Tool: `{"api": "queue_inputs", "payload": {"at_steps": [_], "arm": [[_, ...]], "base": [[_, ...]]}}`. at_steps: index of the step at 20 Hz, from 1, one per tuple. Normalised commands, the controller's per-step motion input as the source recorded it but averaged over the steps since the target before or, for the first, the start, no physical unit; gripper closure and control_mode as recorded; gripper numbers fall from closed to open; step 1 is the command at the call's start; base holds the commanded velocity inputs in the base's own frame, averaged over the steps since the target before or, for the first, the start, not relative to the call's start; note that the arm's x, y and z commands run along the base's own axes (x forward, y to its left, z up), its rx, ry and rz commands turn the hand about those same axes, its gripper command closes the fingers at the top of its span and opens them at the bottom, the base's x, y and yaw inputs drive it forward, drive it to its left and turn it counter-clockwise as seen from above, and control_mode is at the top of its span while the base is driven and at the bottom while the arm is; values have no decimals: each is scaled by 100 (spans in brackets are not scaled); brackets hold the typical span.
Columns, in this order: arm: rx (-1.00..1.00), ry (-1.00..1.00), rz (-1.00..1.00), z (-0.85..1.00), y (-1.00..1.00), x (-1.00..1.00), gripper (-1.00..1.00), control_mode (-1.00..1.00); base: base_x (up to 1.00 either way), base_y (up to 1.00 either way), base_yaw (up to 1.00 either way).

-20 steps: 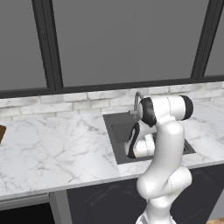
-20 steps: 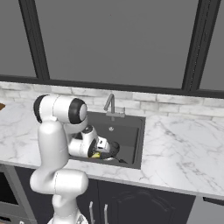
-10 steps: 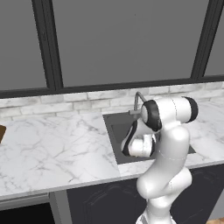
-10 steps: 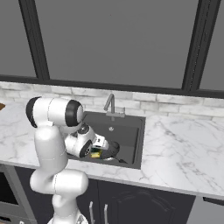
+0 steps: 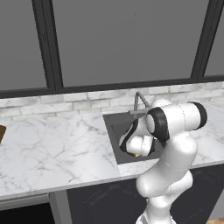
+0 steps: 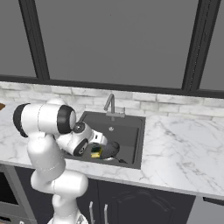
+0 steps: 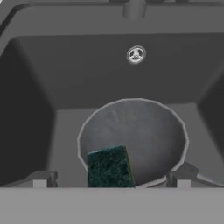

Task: Pick the pan and sponge and place them into the sink. Then turn on the water.

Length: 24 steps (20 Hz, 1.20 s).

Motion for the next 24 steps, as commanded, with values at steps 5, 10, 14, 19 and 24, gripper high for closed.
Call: {"api": "queue_inputs", "payload": {"at_steps": [5,10,14,19,24], "arm": [[2,-7,-1,32,-7,-20,-100,-100],[7,1,-1,30,-11,-31,-100,-100],[9,5,-2,30,-14,-30,-100,-100],[9,4,-2,25,-9,-35,-100,-100],[7,1,0,16,1,-51,-100,-100]], "base": [[0,0,0],[0,0,0],[0,0,0],[0,0,0],[0,0,0]]}}
